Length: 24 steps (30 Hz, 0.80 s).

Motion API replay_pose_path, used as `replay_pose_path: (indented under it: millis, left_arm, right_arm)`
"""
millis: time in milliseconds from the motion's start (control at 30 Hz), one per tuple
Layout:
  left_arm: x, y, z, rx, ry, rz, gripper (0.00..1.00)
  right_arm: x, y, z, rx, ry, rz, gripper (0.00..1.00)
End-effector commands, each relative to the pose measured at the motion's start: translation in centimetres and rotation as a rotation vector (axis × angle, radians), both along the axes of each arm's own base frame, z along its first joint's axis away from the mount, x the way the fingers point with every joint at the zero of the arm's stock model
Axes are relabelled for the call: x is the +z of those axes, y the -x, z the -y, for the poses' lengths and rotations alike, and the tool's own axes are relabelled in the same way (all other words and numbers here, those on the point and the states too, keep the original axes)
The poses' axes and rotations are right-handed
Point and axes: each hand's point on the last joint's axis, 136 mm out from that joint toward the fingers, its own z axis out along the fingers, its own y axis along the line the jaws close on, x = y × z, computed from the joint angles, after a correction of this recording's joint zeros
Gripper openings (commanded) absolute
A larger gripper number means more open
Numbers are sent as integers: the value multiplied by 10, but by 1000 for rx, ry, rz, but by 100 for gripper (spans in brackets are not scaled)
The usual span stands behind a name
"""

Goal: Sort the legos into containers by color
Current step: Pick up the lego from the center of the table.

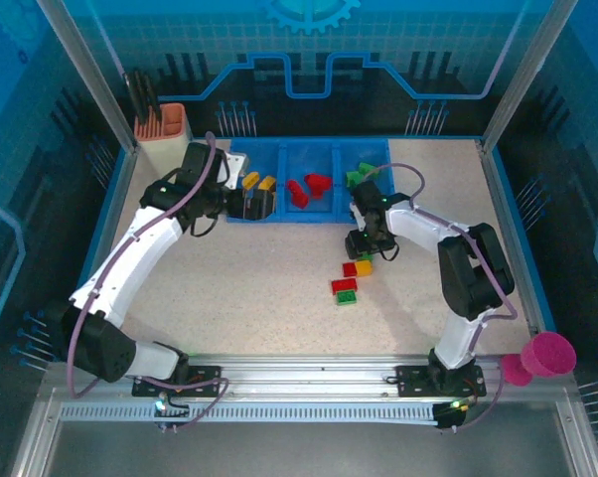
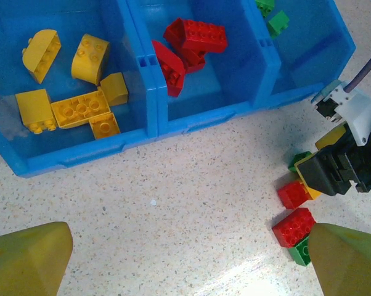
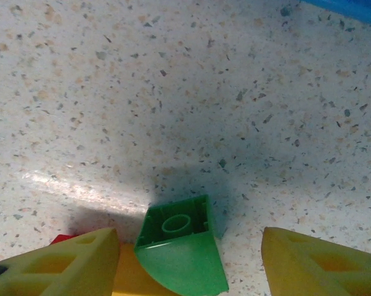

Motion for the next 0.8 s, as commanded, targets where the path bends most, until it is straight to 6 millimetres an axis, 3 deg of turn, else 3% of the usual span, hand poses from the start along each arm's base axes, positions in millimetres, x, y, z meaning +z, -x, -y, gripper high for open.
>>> replay_pose_path:
  millis: [0, 500, 767]
  left_arm:
    - [3, -1, 4, 0, -19, -5, 99]
    - [4, 1, 10, -8, -39, 3, 99]
    - [4, -3, 16, -20, -29, 8, 99]
  right_arm:
    - [-3, -6, 7, -13, 13, -7, 63]
    - [-24, 6, 9, -27, 3, -84, 50]
    - [-12, 4, 16, -30, 25, -38, 34]
